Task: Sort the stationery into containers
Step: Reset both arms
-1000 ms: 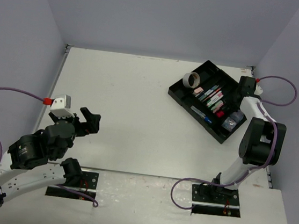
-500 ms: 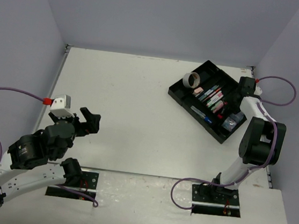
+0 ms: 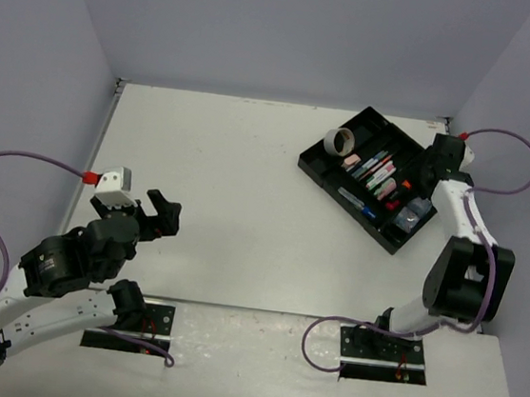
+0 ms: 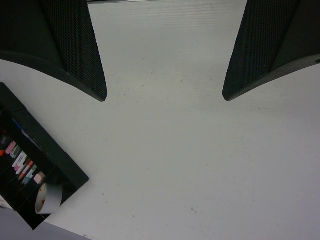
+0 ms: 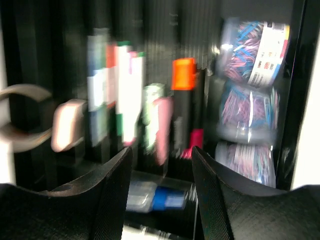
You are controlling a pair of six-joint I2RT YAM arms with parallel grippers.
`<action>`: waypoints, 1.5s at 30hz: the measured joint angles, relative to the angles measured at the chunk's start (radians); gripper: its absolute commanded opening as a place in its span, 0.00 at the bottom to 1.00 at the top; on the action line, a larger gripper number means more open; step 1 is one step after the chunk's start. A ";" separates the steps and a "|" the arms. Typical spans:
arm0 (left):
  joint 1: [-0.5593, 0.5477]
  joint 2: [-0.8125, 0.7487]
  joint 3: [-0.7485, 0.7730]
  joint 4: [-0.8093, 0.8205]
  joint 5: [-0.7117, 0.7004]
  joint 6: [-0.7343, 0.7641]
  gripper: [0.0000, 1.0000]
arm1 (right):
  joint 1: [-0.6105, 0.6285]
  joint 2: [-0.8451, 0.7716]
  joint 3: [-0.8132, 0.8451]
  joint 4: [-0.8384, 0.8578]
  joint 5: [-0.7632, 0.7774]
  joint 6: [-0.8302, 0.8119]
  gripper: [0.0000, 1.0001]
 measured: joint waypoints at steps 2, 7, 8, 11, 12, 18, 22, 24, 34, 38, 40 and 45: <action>0.000 0.016 0.001 -0.002 -0.004 -0.002 1.00 | 0.020 -0.159 -0.044 0.005 -0.025 -0.023 0.88; 0.000 0.124 0.017 -0.012 -0.022 -0.012 1.00 | 0.179 -0.493 -0.056 0.000 -0.022 -0.090 0.99; 0.000 0.159 0.027 -0.021 -0.031 -0.022 1.00 | 0.236 -0.540 -0.053 -0.014 -0.010 -0.106 0.99; 0.003 0.287 0.060 -0.022 -0.064 -0.043 1.00 | 0.361 -0.632 -0.052 -0.089 0.029 -0.143 0.99; 0.010 0.333 0.066 -0.009 -0.069 -0.044 1.00 | 0.388 -0.656 -0.053 -0.116 0.040 -0.156 0.99; 0.156 0.518 0.071 0.138 0.016 0.021 1.00 | 0.419 -0.881 -0.170 -0.204 0.040 -0.261 0.99; 0.194 0.524 0.093 0.176 0.030 0.060 1.00 | 0.420 -1.099 -0.206 -0.243 0.046 -0.295 0.99; 0.194 0.487 0.113 0.183 0.030 0.085 1.00 | 0.420 -1.182 -0.205 -0.251 0.045 -0.294 0.99; 0.195 0.137 0.123 0.219 -0.015 0.265 1.00 | 0.420 -1.187 -0.190 -0.387 0.020 -0.289 0.99; 0.195 0.113 0.085 0.237 -0.039 0.303 1.00 | 0.420 -1.208 -0.190 -0.420 0.022 -0.290 0.99; 0.195 0.110 0.038 0.241 -0.045 0.314 1.00 | 0.420 -1.235 -0.197 -0.422 0.022 -0.294 0.99; 0.195 0.115 -0.022 0.235 -0.058 0.330 1.00 | 0.420 -1.297 -0.226 -0.428 0.025 -0.307 0.99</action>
